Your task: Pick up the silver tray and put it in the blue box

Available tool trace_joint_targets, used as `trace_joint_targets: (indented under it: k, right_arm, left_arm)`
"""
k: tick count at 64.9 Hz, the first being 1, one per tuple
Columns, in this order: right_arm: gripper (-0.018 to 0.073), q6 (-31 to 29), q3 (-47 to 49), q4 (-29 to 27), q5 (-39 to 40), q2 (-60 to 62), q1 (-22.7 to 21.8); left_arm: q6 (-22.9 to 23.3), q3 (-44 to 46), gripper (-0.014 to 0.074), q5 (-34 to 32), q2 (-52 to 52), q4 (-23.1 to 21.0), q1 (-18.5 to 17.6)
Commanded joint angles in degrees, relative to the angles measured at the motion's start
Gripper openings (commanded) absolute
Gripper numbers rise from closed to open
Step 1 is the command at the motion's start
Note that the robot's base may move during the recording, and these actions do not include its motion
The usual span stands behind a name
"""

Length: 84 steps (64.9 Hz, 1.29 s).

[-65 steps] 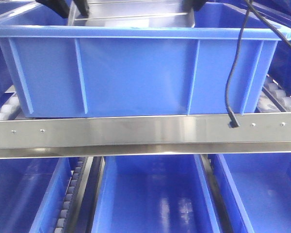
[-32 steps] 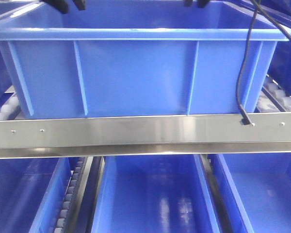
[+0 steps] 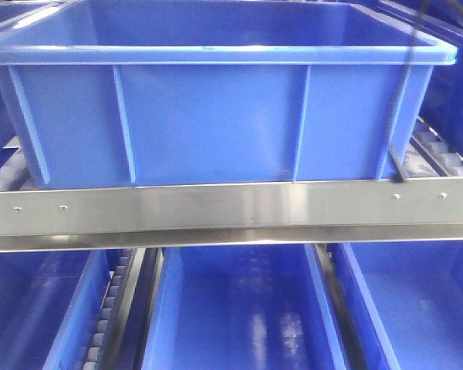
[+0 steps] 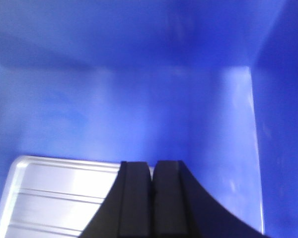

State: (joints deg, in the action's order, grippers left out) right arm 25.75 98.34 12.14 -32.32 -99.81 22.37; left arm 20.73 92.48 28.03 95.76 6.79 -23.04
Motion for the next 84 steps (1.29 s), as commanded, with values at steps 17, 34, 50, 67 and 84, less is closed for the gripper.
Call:
trace_joint_targets:
  k: [17,34,50,67,84]
  right_arm:
    - [0.0051,-2.7,-30.6,5.8,33.3,21.8,1.7]
    - [0.0051,-2.7,-53.0,7.6,38.4,39.6,1.7]
    - [0.0051,-2.7,-68.7,8.5,38.1,57.2,1.7]
    - [0.0051,-2.7,-76.9,8.5,35.4,70.5,1.7]
    - [0.0051,-2.7,-77.9,8.5,35.4,71.2,1.7]
  left_arm:
    - [0.0,-32.7,-0.0002,-29.9,-24.8,3.1,0.1]
    - [0.0,-54.9,-0.0003,-34.8,-46.9,6.0,0.1]
    - [0.0,-70.3,-0.0005,-33.8,-68.8,8.3,0.1]
    - [0.0,-78.3,-0.0007,-29.1,-86.8,8.3,0.1]
    - [0.0,-78.8,-0.0007,-29.0,-88.8,8.3,0.1]
